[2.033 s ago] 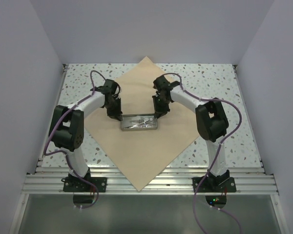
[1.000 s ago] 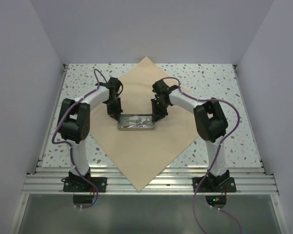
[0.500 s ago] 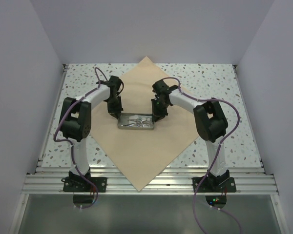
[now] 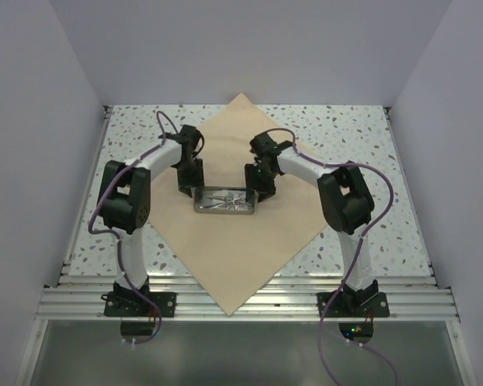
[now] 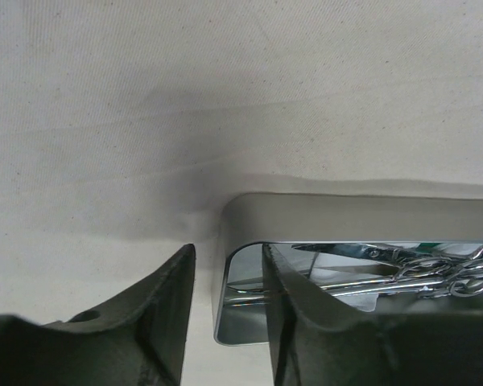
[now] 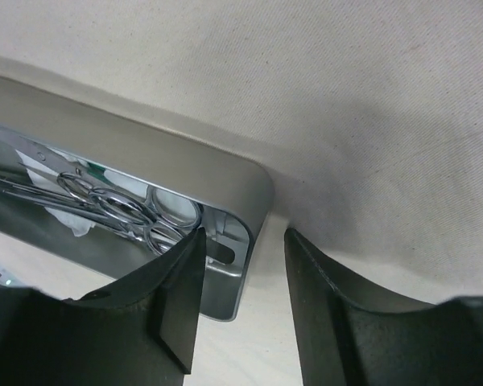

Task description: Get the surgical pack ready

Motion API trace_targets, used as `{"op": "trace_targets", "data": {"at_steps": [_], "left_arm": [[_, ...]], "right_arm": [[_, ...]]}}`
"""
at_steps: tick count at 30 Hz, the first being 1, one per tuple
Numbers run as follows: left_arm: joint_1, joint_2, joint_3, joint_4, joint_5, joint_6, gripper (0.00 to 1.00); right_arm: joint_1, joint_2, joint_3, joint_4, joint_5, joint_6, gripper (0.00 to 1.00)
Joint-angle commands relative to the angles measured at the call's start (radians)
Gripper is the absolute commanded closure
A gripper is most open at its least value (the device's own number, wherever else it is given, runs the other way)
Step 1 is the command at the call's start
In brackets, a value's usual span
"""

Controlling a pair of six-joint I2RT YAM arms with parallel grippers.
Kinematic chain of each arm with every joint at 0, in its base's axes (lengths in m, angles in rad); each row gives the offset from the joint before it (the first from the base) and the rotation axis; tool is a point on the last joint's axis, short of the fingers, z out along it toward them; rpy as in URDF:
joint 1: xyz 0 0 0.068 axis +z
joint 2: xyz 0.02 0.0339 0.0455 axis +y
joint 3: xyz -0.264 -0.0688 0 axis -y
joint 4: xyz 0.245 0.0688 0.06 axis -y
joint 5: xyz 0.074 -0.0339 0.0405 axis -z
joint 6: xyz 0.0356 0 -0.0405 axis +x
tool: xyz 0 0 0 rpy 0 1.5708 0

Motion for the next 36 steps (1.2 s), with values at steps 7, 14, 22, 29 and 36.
{"op": "trace_targets", "data": {"at_steps": [7,14,22,29,36], "left_arm": [[0.008,-0.063,0.002,0.037,0.027,0.039,0.49],[0.005,-0.032,-0.046,0.109,0.13,0.054,0.6],[-0.01,-0.017,-0.024,0.148,0.196,0.039,0.7],[-0.021,-0.009,-0.018,0.142,0.193,0.034,0.7],[-0.018,-0.023,-0.024,0.125,0.147,0.039,0.52]], "right_arm": [[0.004,-0.056,0.064,-0.076,0.07,-0.03,0.34],[-0.001,-0.059,0.024,-0.087,0.073,-0.032,0.36],[-0.014,-0.059,-0.003,-0.057,0.031,-0.009,0.64],[-0.03,-0.048,0.004,-0.053,0.03,-0.016,0.69],[-0.041,-0.042,0.015,-0.063,0.03,-0.033,0.58]]}}
